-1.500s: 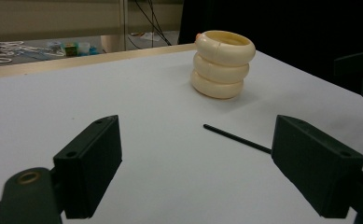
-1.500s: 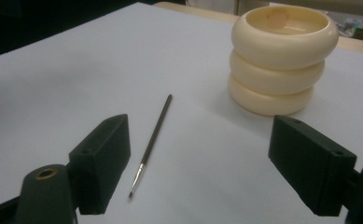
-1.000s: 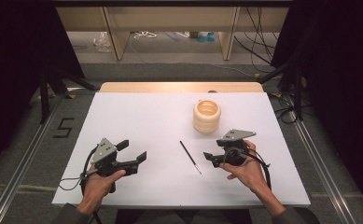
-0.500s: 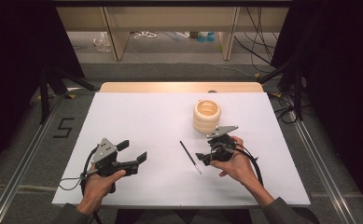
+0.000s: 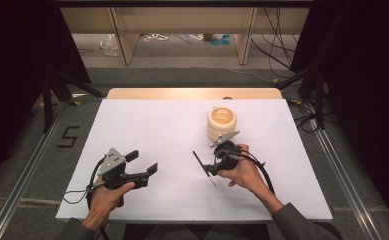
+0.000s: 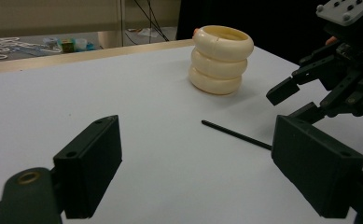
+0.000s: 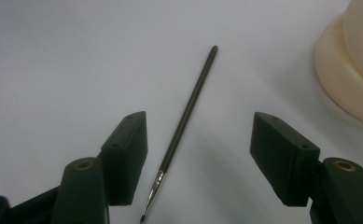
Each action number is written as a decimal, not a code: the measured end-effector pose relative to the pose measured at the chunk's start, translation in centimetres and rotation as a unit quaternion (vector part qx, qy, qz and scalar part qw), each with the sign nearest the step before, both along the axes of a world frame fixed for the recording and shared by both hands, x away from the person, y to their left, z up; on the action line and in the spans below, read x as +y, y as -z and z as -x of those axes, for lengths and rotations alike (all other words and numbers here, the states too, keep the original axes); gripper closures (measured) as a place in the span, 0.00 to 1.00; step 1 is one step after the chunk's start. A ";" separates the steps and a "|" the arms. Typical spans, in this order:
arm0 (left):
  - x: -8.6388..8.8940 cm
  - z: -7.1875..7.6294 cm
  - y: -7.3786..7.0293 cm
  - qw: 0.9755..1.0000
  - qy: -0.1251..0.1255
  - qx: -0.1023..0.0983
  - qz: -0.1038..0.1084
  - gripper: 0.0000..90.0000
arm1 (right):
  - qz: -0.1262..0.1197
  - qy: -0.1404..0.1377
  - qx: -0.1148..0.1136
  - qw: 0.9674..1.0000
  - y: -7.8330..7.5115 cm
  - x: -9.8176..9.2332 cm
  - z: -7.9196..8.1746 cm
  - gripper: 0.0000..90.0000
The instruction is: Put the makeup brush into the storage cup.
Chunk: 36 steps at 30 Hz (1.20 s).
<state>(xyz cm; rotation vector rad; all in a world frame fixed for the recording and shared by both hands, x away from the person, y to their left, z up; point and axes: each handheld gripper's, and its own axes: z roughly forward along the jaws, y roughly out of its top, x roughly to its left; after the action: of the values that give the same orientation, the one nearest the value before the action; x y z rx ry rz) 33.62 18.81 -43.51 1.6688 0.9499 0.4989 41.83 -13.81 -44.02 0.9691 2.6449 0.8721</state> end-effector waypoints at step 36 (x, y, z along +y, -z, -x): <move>0.0 0.0 0.0 1.000 0.001 0.003 0.001 0.18 | 0.060 -0.035 0.051 0.996 1.2 2.3 -1.9 0.56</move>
<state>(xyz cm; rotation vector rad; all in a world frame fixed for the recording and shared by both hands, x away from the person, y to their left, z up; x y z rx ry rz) 33.64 18.80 -43.55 1.6711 0.9524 0.4920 43.75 -11.51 -45.26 0.9209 2.7957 0.6840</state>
